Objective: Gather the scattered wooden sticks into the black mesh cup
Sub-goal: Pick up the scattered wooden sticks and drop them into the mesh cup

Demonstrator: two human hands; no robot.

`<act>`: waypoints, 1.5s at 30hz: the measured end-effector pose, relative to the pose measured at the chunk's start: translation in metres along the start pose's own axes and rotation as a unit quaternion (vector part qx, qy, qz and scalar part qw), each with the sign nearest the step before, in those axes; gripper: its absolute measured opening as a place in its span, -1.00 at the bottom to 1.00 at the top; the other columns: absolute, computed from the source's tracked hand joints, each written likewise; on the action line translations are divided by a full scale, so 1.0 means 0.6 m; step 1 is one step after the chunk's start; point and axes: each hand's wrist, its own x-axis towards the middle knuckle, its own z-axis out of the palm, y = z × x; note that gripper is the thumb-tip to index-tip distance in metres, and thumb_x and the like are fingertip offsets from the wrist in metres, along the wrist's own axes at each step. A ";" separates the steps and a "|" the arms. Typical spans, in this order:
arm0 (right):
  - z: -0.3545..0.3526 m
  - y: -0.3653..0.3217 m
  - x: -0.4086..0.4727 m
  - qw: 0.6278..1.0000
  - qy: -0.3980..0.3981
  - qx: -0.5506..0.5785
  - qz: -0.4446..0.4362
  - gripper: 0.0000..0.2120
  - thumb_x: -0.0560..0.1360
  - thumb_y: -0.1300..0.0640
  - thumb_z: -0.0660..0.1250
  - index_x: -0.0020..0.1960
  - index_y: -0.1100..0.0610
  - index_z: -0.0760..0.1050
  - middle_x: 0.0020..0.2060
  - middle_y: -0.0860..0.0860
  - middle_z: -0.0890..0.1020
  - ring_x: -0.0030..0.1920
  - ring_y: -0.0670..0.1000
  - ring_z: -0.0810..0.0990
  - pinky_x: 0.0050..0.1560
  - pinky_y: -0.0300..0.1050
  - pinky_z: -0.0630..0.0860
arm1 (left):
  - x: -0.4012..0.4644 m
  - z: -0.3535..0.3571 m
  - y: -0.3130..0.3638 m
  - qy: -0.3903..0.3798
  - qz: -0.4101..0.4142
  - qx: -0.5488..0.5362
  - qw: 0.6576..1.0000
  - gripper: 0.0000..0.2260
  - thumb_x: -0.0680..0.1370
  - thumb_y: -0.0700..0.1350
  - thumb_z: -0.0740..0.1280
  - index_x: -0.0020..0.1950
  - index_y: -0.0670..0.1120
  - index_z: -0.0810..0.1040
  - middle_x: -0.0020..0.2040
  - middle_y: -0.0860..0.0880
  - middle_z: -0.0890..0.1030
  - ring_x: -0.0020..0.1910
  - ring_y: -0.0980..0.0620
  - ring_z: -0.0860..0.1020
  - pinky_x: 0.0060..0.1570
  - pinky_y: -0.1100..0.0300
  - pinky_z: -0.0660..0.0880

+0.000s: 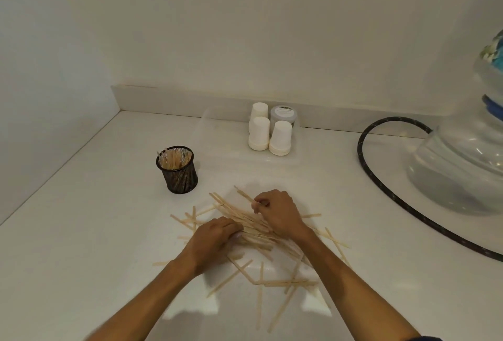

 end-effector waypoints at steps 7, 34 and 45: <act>-0.027 0.005 0.003 0.952 0.044 0.304 0.014 -0.83 0.57 0.13 0.35 -0.02 0.22 0.65 -0.28 0.05 0.68 -0.24 -0.04 0.66 -0.17 -0.22 0.58 | 0.011 -0.015 0.010 0.066 -0.083 -0.124 0.987 -0.85 0.66 -0.21 0.13 0.11 -0.16 0.48 -0.08 0.01 0.54 -0.14 0.05 0.51 -0.09 0.28 0.40; 0.034 -0.034 -0.023 0.871 0.320 0.372 0.024 -0.48 0.57 0.20 0.33 -0.45 0.02 0.14 -0.59 -0.15 0.19 -0.54 -0.14 0.16 -0.48 -0.31 0.19 | 0.095 0.001 0.041 0.266 -0.316 -0.399 0.819 -0.55 0.57 -0.18 0.35 -0.39 -0.28 0.20 -0.46 -0.14 0.21 -0.45 -0.03 0.20 -0.40 0.16 0.26; 0.046 -0.019 -0.037 0.876 0.328 0.355 0.008 -0.47 0.59 0.22 0.30 -0.45 0.05 0.11 -0.57 -0.13 0.15 -0.51 -0.10 0.10 -0.40 -0.29 0.24 | 0.082 0.022 0.034 0.284 -0.315 -0.383 0.821 -0.53 0.60 -0.19 0.30 -0.43 -0.28 0.19 -0.49 -0.11 0.22 -0.48 0.01 0.20 -0.45 0.22 0.22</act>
